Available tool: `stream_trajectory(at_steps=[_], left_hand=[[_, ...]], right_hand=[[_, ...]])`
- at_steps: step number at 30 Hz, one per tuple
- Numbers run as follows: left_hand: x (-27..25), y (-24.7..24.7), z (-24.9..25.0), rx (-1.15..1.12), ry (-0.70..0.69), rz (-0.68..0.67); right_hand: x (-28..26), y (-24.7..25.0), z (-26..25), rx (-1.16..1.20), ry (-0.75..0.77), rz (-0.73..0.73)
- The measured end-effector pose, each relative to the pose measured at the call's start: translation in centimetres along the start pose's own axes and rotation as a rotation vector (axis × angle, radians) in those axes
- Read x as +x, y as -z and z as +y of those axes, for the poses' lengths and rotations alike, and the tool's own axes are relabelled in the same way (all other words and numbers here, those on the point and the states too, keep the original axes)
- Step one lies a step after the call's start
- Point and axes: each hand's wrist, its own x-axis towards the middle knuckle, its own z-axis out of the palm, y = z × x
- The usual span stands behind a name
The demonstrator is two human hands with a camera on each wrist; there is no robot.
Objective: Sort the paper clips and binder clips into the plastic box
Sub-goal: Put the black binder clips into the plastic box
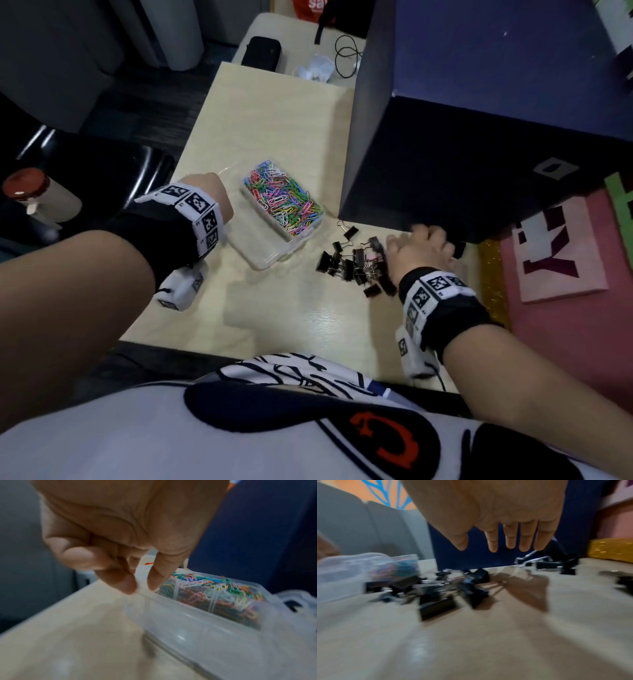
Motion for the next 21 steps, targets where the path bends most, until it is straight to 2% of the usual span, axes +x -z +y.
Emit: stream_trajectory(at_steps=[4, 7, 12, 19, 21], left_hand=[[0.0, -0.2, 0.1, 0.115, -0.058, 0.139], [0.5, -0.5, -0.1, 0.139, -0.092, 0.091], [0.9, -0.5, -0.2, 0.166, -0.108, 0.053], [0.4, -0.2, 0.7, 0.122, -0.077, 0.029], [0.5, -0.3, 1.2, 0.104, -0.077, 0.030]], right_hand=[[1.7, -0.4, 1.8, -0.008, -0.141, -0.087], [1.9, -0.5, 1.9, -0.057, -0.127, -0.136], [0.6, -1.0, 0.6, -0.076, 0.017, -0.158], [-2.3, -2.1, -1.3, -0.029, 0.346, -0.169], [-2.3, -1.7, -1.1, 0.012, 0.363, -0.134]])
